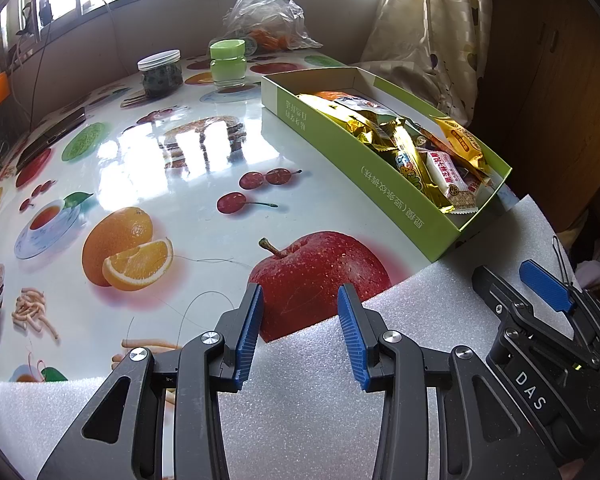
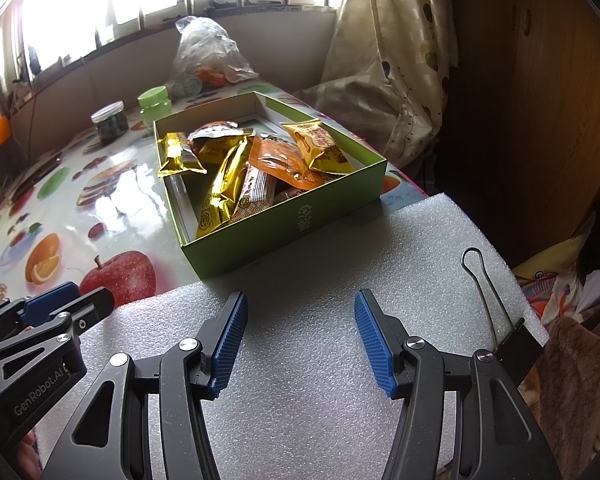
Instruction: Organize snacks
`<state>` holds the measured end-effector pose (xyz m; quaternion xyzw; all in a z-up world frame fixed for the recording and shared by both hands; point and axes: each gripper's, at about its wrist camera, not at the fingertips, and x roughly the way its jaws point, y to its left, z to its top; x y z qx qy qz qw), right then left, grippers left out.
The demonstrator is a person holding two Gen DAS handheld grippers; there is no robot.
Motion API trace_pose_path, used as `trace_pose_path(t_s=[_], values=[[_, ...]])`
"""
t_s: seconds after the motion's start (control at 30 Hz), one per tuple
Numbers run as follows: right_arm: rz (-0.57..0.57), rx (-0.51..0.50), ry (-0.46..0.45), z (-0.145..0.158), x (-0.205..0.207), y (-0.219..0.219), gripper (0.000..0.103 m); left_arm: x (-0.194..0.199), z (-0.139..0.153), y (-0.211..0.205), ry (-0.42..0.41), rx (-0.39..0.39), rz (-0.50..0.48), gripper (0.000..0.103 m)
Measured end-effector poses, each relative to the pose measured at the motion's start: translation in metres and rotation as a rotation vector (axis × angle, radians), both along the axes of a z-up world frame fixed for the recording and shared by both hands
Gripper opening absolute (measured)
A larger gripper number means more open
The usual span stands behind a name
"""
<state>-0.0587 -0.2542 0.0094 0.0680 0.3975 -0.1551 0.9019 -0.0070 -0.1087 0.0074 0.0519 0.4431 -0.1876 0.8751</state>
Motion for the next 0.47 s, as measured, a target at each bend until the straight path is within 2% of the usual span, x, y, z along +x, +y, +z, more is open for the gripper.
trace_pose_path(t_s=[0.47], values=[[0.000, 0.000, -0.001, -0.0002, -0.0003, 0.0000, 0.056, 0.0003, 0.0000, 0.0005, 0.001, -0.001, 0.001, 0.040]])
